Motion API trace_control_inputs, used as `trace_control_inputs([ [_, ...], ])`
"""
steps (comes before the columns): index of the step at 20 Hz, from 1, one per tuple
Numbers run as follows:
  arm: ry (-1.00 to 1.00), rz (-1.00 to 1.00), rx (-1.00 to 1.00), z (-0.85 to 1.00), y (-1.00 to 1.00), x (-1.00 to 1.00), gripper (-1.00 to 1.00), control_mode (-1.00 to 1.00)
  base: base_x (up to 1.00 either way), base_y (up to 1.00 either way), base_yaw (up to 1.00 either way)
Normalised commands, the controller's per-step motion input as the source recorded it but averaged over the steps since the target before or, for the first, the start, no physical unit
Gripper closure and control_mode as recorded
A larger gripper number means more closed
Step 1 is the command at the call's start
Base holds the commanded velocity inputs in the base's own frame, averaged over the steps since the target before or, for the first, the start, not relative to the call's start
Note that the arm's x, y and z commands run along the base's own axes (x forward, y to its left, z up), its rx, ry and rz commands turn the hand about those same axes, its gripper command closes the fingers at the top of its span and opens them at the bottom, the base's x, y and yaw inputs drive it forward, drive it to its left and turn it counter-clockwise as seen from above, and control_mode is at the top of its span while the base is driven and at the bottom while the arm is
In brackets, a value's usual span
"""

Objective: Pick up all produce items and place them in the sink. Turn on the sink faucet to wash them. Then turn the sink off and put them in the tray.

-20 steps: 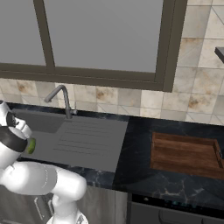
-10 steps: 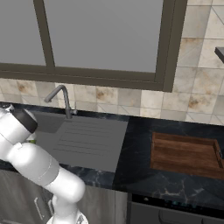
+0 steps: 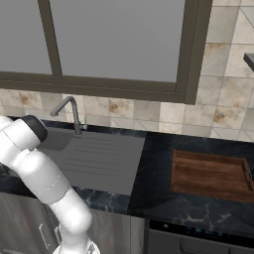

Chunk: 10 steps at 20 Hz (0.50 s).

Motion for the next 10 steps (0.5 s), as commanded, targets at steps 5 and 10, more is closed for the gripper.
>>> trace_control_inputs([
  [5, -0.02, 0.0, -0.01, -0.17, 0.16, 0.12, -1.0, -1.0, 0.0, 0.0, 0.0],
  [10, 0.0, 0.0, 0.0, -0.19, 0.0, 0.15, -1.0, -1.0, 0.0, 0.0, 0.0],
])
